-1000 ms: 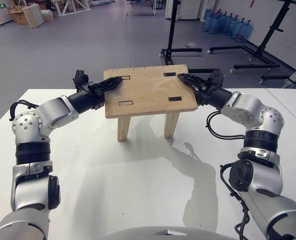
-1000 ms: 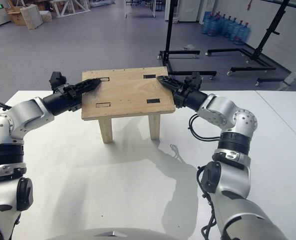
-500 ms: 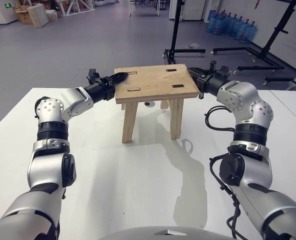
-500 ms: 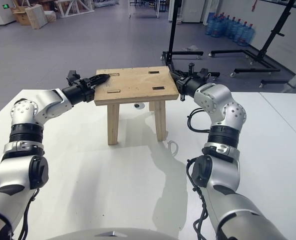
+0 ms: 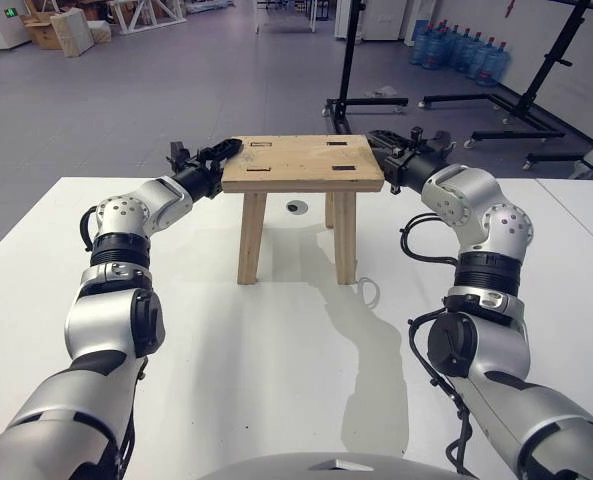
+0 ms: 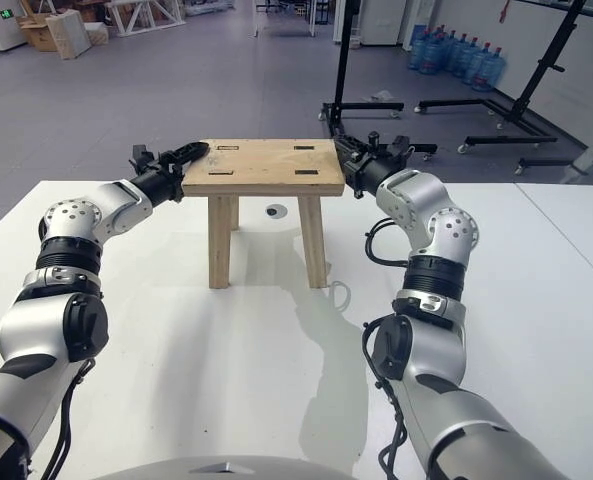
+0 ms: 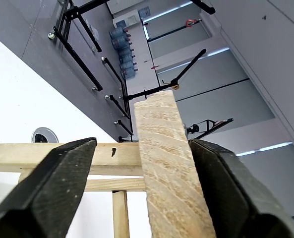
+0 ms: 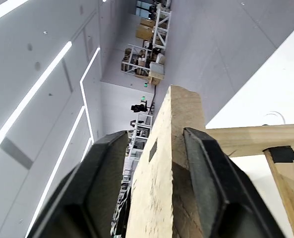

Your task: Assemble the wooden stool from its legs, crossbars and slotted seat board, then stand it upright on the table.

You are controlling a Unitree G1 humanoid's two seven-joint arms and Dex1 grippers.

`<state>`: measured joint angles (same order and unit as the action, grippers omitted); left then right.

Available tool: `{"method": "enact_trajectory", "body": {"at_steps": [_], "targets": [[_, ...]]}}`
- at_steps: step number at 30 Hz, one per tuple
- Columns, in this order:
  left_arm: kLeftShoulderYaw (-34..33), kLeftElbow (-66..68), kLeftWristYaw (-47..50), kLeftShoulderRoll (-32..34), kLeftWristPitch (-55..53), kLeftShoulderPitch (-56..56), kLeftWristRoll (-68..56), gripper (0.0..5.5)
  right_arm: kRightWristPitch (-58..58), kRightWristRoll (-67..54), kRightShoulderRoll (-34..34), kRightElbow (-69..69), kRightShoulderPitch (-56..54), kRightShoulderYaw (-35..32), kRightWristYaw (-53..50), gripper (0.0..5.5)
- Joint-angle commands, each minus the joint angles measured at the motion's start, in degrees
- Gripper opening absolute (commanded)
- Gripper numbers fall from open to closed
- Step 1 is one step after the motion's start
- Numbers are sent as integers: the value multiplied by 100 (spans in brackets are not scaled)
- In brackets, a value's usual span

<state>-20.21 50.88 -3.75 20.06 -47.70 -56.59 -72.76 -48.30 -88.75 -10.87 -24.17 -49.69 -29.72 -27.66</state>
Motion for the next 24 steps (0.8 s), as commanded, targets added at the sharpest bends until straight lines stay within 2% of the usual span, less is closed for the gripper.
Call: {"method": "enact_trajectory", "body": {"at_steps": [1,5,10,13,18,21,23,24], "targets": [[-344,-567,490,-372,-371,265,58,353,-795,33,26,-249,485,214,125,279],[-904,-1429,926,-445,-188,660,-62,353,-720,291,-198,-327,848,59,397,347],[-1515,-1708,940,-804,47,560,-416,353,-503,401,-108,-329,1092,-53,634,450],[-1649,-2399,837,-800,228,1018,-306,353,-416,374,-166,-312,989,-133,837,507],[-1336,-3931,413,-765,1068,2795,973,353,-208,323,-267,-108,937,-414,1468,510],[-534,-4391,156,-839,2183,3918,2632,353,163,405,-321,113,981,-664,1873,510],[48,-4406,262,-817,3019,4314,3868,353,451,778,-327,397,1094,-573,2133,510],[461,-4299,506,-686,3459,4462,4740,353,751,1331,-352,754,1330,-308,2273,510]]}}
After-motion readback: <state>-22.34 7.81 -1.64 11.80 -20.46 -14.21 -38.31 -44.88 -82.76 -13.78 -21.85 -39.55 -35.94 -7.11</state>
